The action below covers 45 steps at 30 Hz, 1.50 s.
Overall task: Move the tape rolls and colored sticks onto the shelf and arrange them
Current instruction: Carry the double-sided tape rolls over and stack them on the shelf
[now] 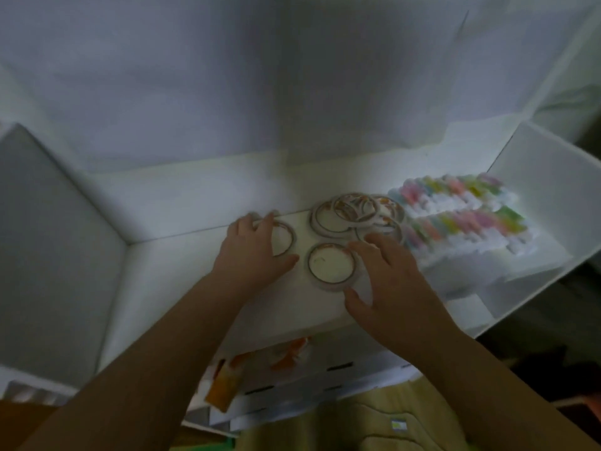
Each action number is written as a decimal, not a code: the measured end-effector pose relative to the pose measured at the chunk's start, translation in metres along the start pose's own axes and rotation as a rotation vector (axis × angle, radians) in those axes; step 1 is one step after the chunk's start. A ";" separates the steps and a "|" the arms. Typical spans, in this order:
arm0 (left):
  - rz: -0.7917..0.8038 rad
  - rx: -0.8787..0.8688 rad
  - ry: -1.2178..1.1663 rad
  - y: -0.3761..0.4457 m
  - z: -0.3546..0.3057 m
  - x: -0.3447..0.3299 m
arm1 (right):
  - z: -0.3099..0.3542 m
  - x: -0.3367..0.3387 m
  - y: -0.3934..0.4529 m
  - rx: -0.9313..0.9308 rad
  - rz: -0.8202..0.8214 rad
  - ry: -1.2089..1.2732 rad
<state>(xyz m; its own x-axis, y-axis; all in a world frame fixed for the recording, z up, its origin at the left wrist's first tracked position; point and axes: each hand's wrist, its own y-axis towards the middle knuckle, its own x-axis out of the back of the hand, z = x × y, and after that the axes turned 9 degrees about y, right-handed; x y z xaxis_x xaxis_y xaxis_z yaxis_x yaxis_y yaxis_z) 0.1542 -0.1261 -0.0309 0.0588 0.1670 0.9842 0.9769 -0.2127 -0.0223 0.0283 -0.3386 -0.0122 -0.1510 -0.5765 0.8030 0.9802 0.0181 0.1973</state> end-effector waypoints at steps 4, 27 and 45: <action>-0.006 0.050 0.038 0.014 -0.007 -0.007 | -0.015 0.009 0.009 0.034 0.048 -0.003; -0.253 0.159 0.005 -0.090 -0.006 0.034 | 0.003 -0.027 0.064 0.195 0.474 -0.288; -0.300 0.189 -0.003 -0.128 0.004 0.052 | 0.021 -0.017 0.068 0.215 0.416 -0.050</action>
<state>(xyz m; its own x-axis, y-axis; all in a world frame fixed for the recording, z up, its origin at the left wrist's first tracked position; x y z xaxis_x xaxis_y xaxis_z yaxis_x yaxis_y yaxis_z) 0.0330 -0.0867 0.0221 -0.2360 0.1978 0.9514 0.9716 0.0285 0.2350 0.0944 -0.3103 -0.0006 0.2375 -0.4445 0.8637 0.9110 0.4105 -0.0393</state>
